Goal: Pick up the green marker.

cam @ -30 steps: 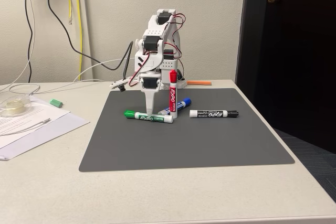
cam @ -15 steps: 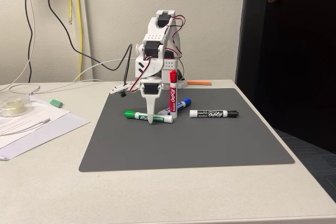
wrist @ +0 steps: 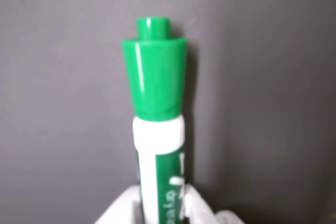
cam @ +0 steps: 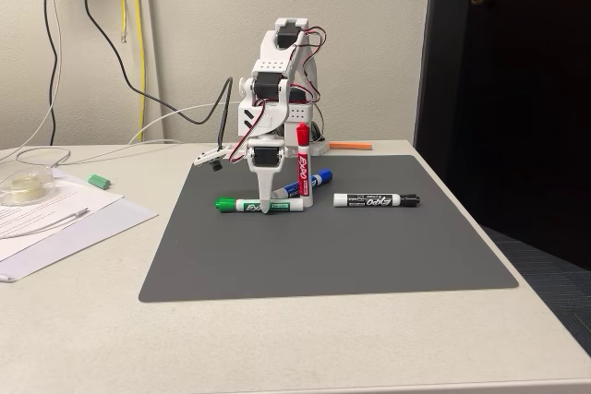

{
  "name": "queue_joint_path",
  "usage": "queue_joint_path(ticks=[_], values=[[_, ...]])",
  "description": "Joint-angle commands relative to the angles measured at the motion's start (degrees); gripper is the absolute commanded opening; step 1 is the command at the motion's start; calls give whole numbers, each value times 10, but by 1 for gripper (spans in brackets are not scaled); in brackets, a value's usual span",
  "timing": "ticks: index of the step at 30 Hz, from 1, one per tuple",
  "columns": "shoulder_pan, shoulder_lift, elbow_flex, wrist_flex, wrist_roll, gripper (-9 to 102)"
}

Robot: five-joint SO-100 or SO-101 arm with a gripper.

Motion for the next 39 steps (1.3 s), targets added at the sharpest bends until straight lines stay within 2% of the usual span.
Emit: queue_joint_path(ticks=[1,12,21,34,39], values=[[-8,18,-14,2,1,5],[-13,41,-14,-2,3,0],[-25,74,-14,6,18,0],[-27,292,-15,62,40,0],[-33,332,-72,101,71,0]])
